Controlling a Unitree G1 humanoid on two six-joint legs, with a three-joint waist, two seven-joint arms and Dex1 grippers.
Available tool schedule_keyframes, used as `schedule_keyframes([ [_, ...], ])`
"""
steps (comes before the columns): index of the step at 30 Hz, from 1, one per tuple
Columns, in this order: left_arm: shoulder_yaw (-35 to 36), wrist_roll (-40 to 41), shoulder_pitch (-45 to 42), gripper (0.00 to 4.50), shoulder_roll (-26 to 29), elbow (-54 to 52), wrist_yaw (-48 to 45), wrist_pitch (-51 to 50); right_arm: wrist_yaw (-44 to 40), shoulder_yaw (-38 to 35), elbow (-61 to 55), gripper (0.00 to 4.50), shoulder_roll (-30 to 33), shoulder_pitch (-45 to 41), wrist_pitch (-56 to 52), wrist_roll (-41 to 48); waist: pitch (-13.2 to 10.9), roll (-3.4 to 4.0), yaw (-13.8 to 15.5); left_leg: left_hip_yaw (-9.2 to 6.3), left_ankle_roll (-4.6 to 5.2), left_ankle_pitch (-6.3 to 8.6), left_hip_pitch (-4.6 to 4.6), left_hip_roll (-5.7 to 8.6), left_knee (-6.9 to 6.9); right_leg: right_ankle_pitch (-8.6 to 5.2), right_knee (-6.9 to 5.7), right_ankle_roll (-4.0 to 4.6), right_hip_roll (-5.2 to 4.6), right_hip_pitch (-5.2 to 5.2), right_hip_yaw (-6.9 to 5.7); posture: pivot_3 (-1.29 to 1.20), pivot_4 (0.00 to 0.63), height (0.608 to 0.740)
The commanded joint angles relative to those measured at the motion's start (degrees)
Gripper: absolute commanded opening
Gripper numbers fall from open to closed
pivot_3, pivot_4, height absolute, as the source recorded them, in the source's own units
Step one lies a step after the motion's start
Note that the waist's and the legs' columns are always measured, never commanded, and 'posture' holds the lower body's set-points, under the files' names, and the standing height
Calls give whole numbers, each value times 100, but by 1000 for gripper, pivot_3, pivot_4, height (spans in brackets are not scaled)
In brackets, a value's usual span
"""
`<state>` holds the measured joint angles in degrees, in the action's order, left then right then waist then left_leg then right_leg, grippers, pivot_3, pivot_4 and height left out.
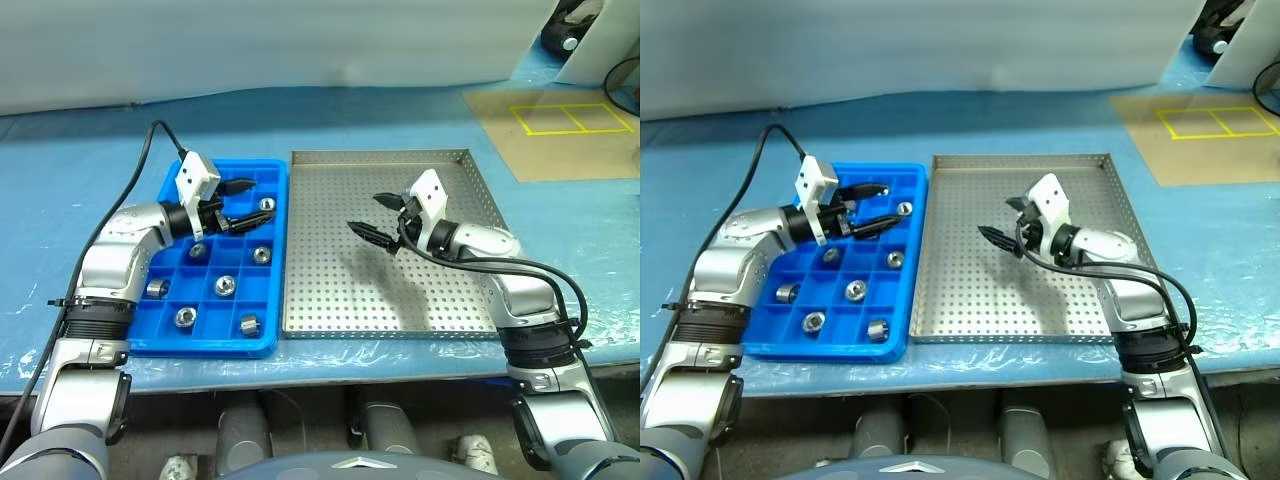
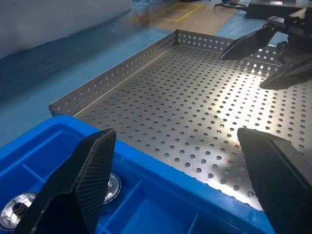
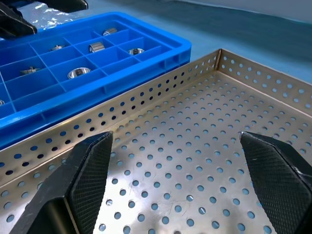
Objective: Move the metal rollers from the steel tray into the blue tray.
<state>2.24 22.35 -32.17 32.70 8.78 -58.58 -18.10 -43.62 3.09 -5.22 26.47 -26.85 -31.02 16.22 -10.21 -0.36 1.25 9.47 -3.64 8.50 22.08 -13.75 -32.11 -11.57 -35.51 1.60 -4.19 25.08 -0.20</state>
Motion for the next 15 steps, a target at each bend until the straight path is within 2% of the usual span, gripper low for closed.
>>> schedule_keyframes([
  [1, 185, 127, 152, 4245, 72, -425, 85, -41, -49, -60, 29, 4333, -4, -257, 106, 86, 0, 0, -6, 0, 0, 0, -1, 0, 0, 0, 0, 0, 0, 0, 1, -151, 150, 740],
  [15, 338, 244, 496, 4245, 149, -849, 306, -241, -230, 62, 191, 4333, -37, -350, 163, 54, 0, 0, 118, 0, -1, 0, -2, -1, 0, 0, -2, 0, 0, 0, -2, -105, 150, 740],
])
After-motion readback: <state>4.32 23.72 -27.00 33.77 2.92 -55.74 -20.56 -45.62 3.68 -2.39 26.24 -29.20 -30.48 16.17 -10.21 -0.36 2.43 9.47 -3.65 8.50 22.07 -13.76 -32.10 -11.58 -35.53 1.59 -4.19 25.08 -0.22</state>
